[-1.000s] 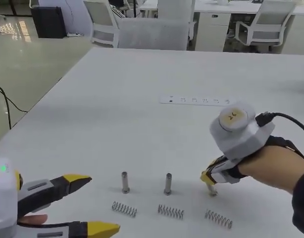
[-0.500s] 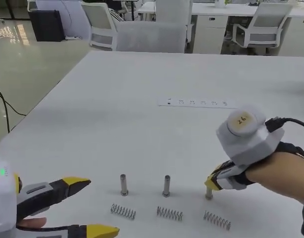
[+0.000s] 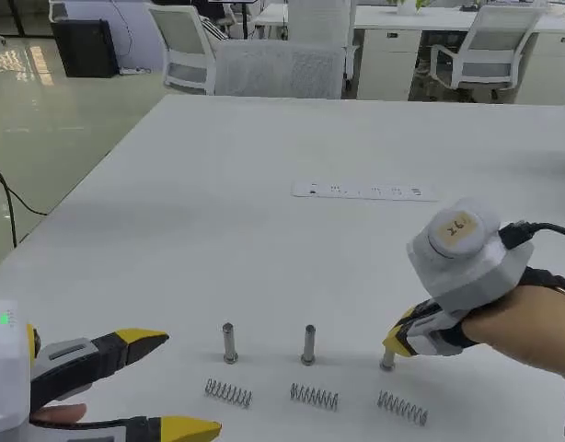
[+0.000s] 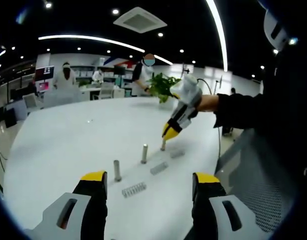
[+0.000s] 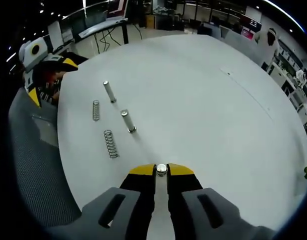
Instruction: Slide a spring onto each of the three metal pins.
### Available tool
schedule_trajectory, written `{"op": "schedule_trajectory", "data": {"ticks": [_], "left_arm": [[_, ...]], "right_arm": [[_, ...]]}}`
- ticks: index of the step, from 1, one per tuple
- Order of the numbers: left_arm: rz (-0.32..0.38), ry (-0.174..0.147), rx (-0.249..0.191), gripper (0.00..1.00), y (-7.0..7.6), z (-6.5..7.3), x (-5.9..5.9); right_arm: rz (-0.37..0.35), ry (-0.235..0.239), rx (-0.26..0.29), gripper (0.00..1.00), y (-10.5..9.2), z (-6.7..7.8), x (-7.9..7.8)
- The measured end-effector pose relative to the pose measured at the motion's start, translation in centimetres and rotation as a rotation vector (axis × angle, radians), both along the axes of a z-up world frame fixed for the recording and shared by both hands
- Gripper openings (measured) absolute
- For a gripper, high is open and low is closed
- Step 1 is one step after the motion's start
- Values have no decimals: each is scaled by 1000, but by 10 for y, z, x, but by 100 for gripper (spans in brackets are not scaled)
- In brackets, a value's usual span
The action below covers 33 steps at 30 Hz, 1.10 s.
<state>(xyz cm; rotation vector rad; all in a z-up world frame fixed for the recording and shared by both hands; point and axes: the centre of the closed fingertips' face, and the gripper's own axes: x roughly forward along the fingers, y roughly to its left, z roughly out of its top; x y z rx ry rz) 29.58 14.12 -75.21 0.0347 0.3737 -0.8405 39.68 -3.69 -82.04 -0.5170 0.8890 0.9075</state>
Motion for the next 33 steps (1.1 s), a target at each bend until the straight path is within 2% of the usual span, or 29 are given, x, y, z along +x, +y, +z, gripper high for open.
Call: {"op": "schedule_trajectory", "data": {"ticks": [14, 18, 25, 33], "left_arm": [[1, 2, 0, 65, 0, -2, -1], [4, 2, -1, 65, 0, -2, 0], [3, 4, 1, 65, 1, -3, -1], [3, 5, 1, 65, 1, -3, 0]], "right_arm": [[20, -9, 6, 7, 1, -1, -1], [21, -25, 15, 8, 0, 5, -1], [13, -46, 26, 13, -9, 10, -1], [4, -37, 19, 18, -22, 8, -8]]}}
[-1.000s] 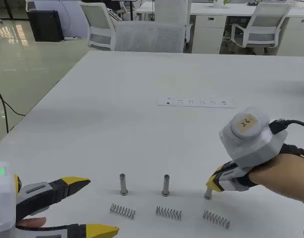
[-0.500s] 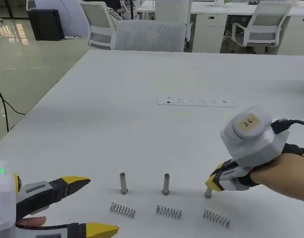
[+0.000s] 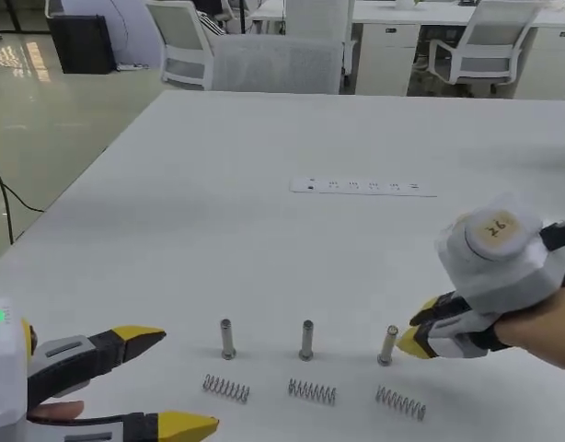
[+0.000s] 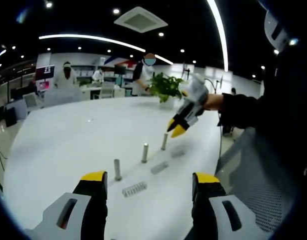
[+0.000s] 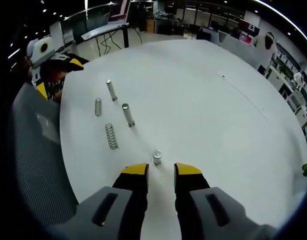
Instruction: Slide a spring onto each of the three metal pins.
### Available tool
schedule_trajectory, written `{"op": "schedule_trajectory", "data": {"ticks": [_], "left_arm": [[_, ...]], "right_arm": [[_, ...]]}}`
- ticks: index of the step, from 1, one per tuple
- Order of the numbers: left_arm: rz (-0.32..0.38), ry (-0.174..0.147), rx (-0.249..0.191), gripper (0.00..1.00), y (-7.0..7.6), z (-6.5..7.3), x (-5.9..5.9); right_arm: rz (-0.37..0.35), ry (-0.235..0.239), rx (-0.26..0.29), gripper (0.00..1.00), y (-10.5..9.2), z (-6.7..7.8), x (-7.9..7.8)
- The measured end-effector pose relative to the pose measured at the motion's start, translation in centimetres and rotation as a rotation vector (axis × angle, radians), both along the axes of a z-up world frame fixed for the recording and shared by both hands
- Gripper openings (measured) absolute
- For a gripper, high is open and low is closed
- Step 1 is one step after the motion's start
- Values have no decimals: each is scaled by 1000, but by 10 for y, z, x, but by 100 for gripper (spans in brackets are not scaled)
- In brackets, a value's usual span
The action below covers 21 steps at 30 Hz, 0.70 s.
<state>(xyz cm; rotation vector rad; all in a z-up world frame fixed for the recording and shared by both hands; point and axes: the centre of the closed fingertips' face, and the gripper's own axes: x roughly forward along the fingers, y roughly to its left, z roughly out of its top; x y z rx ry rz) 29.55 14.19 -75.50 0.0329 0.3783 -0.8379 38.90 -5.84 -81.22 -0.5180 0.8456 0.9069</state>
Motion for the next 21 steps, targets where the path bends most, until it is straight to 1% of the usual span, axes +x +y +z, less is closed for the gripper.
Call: {"op": "schedule_trajectory", "data": {"ticks": [3, 7, 12, 15, 21], "left_arm": [[0, 0, -1, 65, 0, 0, 0], [0, 1, 0, 64, 0, -1, 0], [-2, 2, 0, 64, -1, -1, -1], [-1, 2, -1, 64, -1, -1, -1], [-5, 4, 0, 64, -2, -1, -1]], "right_arm": [[10, 12, -1, 19, -2, -2, -6], [39, 34, -4, 19, 0, -5, -18], [81, 69, -34, 19, -2, -17, -30], [96, 91, -43, 19, -2, -23, -36], [131, 119, -62, 18, 1, -31, -48]]}}
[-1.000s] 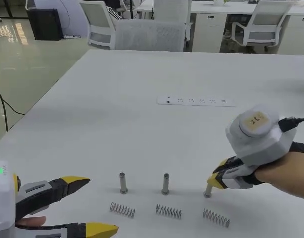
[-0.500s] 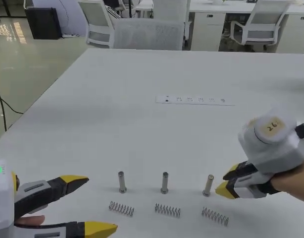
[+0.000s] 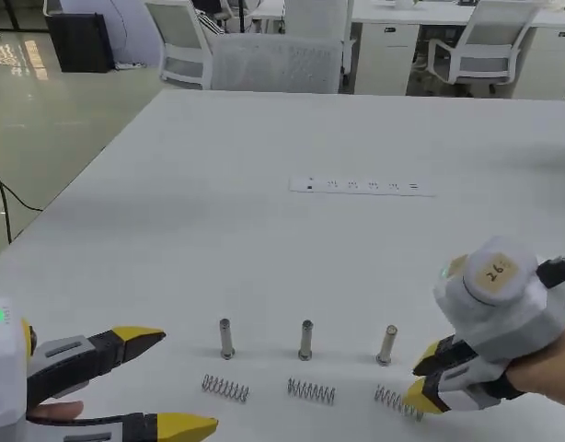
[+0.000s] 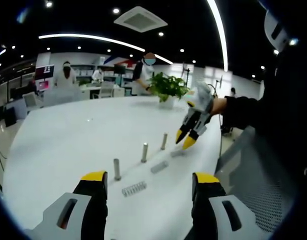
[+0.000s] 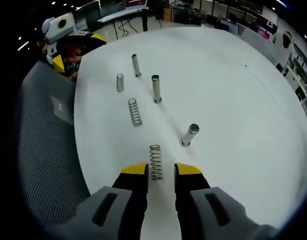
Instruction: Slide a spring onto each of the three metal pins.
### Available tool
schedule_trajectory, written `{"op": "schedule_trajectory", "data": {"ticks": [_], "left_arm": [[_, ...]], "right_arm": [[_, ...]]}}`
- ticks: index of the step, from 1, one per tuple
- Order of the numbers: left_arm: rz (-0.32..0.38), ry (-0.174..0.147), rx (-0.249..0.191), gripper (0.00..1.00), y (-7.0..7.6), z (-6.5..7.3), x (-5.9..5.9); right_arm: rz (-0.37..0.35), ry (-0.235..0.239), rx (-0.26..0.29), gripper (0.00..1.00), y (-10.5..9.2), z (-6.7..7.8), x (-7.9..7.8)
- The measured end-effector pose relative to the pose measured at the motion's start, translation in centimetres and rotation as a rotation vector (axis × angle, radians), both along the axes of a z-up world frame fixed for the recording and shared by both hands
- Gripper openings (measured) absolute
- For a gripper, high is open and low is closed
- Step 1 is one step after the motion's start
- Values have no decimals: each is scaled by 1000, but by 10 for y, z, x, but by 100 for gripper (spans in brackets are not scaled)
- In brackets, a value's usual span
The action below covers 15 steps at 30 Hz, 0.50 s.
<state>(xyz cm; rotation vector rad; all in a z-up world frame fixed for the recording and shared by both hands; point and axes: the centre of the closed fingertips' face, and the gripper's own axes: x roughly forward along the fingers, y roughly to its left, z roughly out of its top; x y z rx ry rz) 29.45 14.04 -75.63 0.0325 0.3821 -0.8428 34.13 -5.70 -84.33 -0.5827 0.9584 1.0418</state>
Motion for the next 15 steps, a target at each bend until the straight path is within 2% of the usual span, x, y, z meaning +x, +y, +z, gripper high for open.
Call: {"op": "schedule_trajectory", "data": {"ticks": [6, 9, 15], "left_arm": [[0, 1, -1, 64, 0, 0, -1], [-1, -1, 0, 64, 0, 0, -1], [-4, 0, -2, 64, 0, 1, 0]], "right_arm": [[34, 14, -31, 16, 2, -9, -8], [61, 6, -74, 16, -1, -16, -10], [69, 10, -95, 14, -2, -20, -11]]}}
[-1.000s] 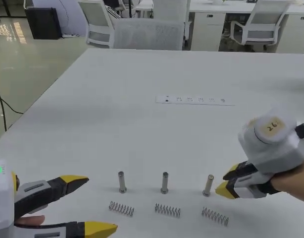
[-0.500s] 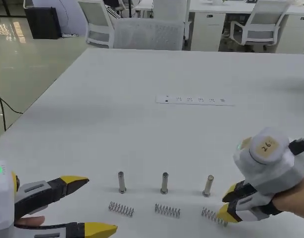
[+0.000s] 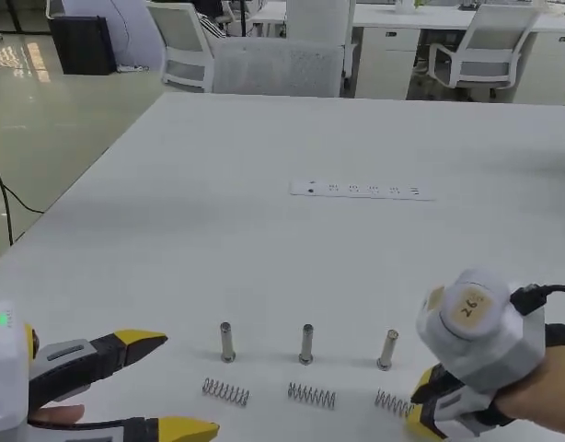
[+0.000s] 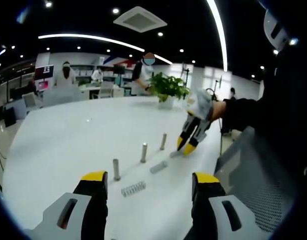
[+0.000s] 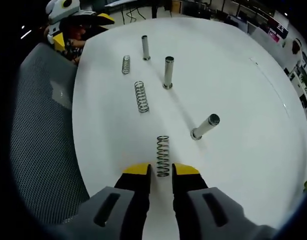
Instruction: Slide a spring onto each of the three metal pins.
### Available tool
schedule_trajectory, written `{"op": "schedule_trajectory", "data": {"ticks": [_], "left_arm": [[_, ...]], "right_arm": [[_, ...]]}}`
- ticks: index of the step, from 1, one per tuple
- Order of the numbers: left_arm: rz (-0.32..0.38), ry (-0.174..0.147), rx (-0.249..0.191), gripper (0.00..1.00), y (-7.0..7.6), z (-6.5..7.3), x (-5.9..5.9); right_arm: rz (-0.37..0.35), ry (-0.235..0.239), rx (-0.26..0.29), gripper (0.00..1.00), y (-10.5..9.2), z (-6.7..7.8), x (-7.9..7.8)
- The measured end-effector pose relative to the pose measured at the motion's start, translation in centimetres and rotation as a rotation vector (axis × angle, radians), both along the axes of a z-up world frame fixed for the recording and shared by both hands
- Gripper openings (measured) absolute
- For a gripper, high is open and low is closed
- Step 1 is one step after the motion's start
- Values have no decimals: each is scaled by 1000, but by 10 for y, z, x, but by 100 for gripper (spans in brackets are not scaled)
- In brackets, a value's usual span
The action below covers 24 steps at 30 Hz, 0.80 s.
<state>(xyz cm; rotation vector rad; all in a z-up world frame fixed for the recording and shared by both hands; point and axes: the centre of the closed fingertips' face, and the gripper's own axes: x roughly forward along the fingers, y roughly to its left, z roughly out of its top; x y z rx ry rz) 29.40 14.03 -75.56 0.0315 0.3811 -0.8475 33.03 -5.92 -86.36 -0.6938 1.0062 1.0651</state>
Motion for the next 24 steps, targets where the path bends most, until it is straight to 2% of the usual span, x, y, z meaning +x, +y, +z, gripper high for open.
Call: {"op": "schedule_trajectory", "data": {"ticks": [5, 11, 18, 24], "left_arm": [[-1, -1, -1, 64, 0, 0, 1], [-6, 0, 1, 64, -1, -1, 1], [-16, 2, 8, 64, -3, -3, 1], [-25, 5, 17, 64, -4, -4, 2]], "right_arm": [[13, -10, -29, 13, -4, -4, 1], [20, -14, -29, 8, -1, -3, -1], [-13, -11, -31, 7, -3, -3, 2], [-1, -11, -1, 7, 4, 11, -1]]}}
